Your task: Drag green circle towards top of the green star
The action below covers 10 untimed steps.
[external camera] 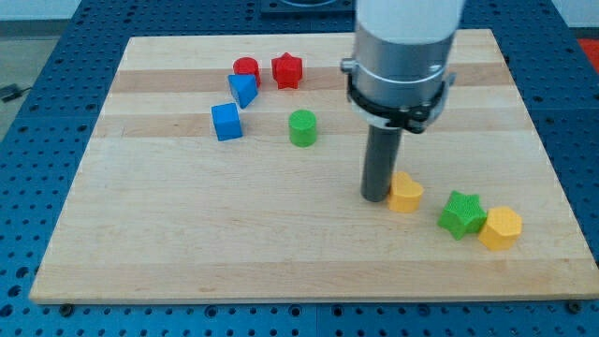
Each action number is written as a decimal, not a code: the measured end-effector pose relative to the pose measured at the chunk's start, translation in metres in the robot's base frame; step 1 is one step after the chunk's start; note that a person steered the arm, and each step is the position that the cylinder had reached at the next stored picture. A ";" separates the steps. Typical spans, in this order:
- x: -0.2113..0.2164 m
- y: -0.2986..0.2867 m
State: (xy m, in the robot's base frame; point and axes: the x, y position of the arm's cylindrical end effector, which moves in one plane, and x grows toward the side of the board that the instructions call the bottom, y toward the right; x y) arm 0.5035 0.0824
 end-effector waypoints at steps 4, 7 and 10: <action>-0.069 0.021; -0.130 -0.130; -0.102 -0.048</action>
State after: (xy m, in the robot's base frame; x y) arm 0.4011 0.0346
